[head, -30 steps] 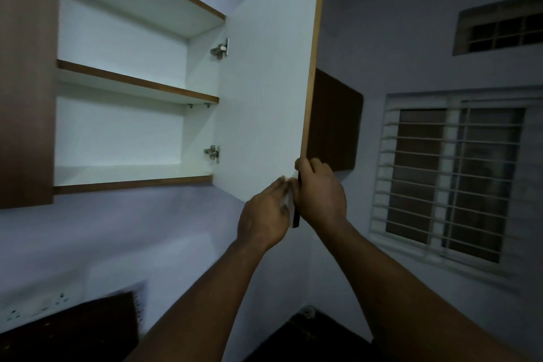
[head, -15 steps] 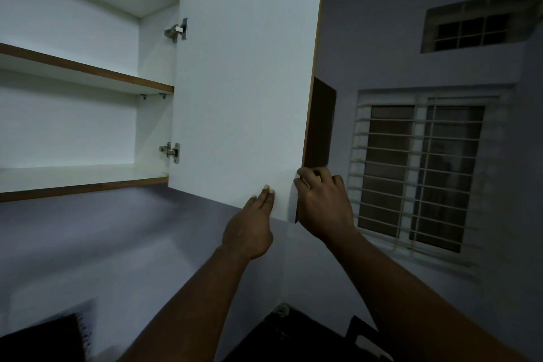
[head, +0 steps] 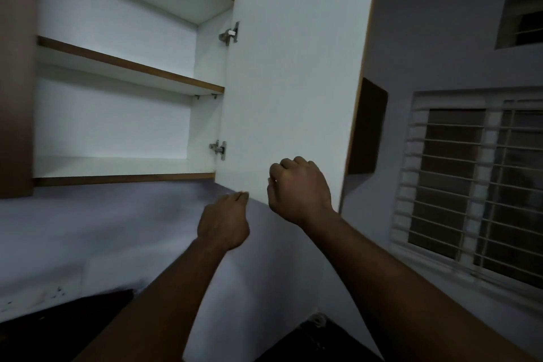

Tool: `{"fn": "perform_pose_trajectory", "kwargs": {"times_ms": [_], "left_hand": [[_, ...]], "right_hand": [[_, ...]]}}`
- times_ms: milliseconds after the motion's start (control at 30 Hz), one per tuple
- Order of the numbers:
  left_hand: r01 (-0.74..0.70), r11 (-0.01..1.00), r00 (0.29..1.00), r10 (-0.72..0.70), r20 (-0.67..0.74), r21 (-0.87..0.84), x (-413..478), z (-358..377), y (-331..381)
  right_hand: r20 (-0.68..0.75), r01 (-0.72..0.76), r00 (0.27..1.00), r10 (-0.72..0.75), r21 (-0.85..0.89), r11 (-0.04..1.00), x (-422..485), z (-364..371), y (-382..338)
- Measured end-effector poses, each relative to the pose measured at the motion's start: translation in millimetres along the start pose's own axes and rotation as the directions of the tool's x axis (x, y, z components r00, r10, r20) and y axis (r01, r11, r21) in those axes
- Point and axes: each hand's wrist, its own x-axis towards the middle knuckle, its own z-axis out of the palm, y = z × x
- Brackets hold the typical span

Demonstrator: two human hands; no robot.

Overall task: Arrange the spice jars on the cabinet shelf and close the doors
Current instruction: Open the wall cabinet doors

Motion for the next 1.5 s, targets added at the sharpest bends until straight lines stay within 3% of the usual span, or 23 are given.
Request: {"fn": "perform_pose_trajectory", "kwargs": {"times_ms": [167,333,533,633,700,867,1133,1500], "left_hand": [[0.198,0.930,0.978,-0.209,0.001,0.308,-11,-38,-92],[0.311,0.807,0.946,-0.314,-0.082,0.502,-27,-89,-164],[0.163,0.586,0.952,-0.305,0.029,0.793,-29,-135,-225],[0.082,0.410,0.932,-0.355,0.076,0.908,-25,-154,-242],[0.013,0.299,0.907,-0.405,0.114,0.954,-18,-163,-251],[-0.119,0.133,0.854,-0.492,0.169,0.984,-5,-171,-275],[-0.218,0.169,0.903,-0.339,0.265,0.961,-22,-184,-275],[-0.305,0.262,0.945,-0.035,0.325,0.915,-105,-262,-218]], "right_hand": [[0.189,-0.033,0.982,-0.017,0.261,0.965,30,39,-64],[0.305,-0.049,0.947,-0.103,0.454,0.889,54,81,-120],[0.306,-0.088,0.932,-0.194,0.711,0.698,85,133,-193],[0.312,-0.139,0.923,-0.223,0.814,0.565,100,157,-234],[0.316,-0.183,0.919,-0.235,0.871,0.456,109,171,-260],[0.358,-0.321,0.896,-0.262,0.931,0.174,128,202,-322],[0.410,-0.447,0.880,-0.239,0.885,-0.128,126,194,-370],[0.304,-0.338,0.941,-0.150,0.878,-0.339,72,107,-370]]}}
